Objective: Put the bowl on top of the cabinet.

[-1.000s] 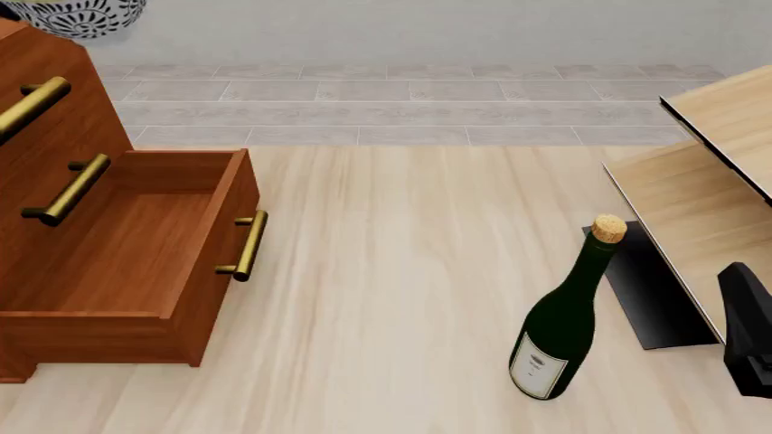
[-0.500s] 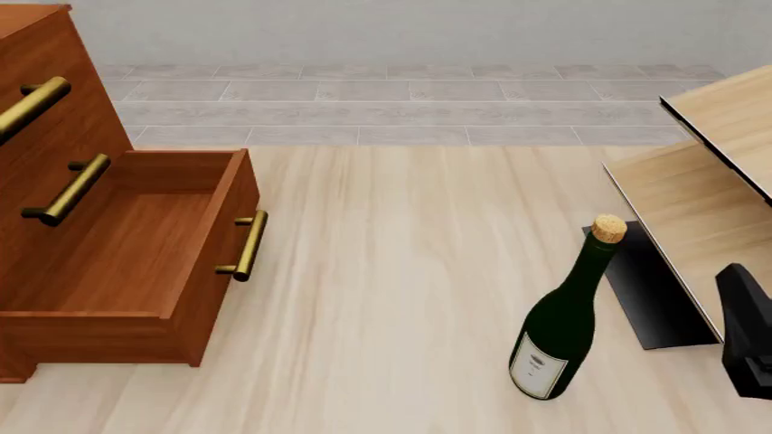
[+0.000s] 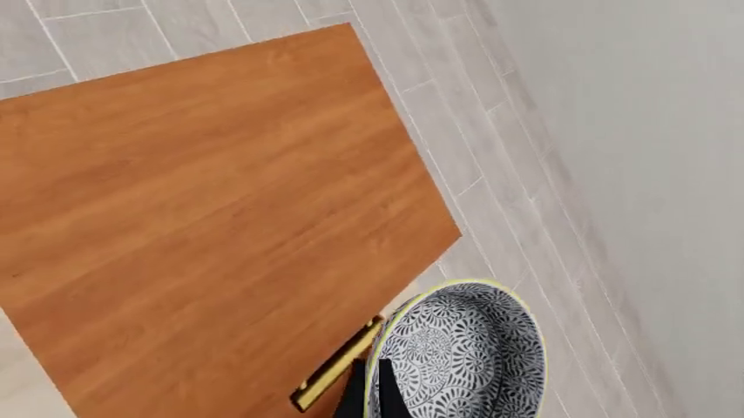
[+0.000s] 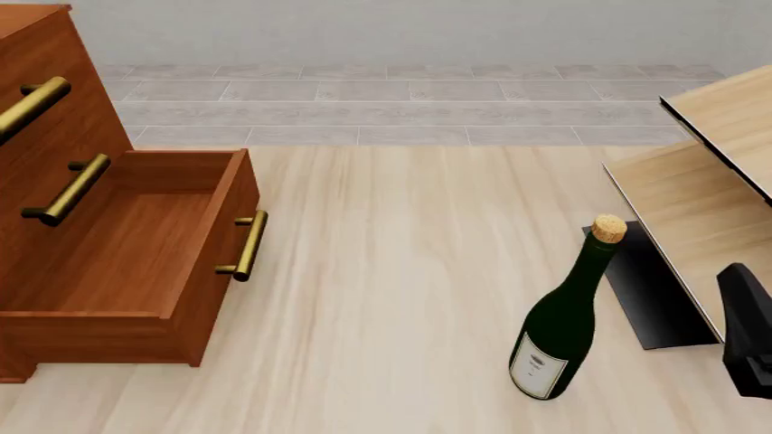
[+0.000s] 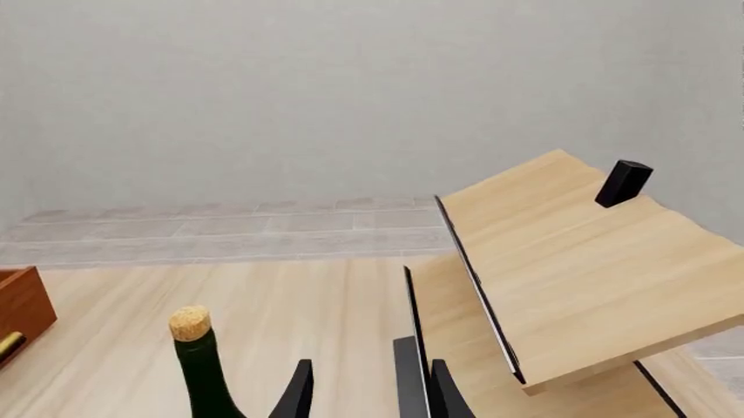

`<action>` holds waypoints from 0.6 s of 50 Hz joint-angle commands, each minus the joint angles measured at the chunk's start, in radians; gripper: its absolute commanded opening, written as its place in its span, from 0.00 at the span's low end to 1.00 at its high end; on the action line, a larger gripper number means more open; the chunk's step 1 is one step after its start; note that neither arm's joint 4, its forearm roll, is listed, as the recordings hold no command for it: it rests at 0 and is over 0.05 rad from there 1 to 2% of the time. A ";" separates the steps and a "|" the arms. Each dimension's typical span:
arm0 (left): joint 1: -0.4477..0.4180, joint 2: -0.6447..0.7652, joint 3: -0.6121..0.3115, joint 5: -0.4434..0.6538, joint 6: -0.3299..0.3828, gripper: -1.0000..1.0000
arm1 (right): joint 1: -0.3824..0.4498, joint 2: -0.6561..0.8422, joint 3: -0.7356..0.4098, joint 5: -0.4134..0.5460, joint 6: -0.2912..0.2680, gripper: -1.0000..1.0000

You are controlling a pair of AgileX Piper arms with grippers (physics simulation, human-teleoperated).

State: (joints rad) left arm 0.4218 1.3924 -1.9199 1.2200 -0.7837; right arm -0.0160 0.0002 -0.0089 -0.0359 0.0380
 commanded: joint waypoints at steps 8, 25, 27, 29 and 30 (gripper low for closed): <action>0.107 0.037 -0.017 0.000 -0.029 0.00 | -0.001 0.000 0.001 -0.001 -0.001 1.00; 0.106 0.082 0.029 0.000 -0.061 0.00 | 0.001 0.000 -0.004 0.008 -0.006 1.00; 0.118 0.086 0.034 0.000 -0.058 0.00 | 0.003 0.000 -0.003 0.008 -0.006 1.00; 0.114 0.087 0.036 0.000 -0.066 0.00 | 0.003 0.000 -0.003 0.009 -0.007 1.00; 0.117 0.088 0.037 0.000 -0.067 0.00 | 0.003 0.000 -0.004 0.010 -0.007 1.00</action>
State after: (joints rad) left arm 0.5285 1.4649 -1.8975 1.2200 -0.8349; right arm -0.0145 0.0002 -0.0109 -0.0303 0.0336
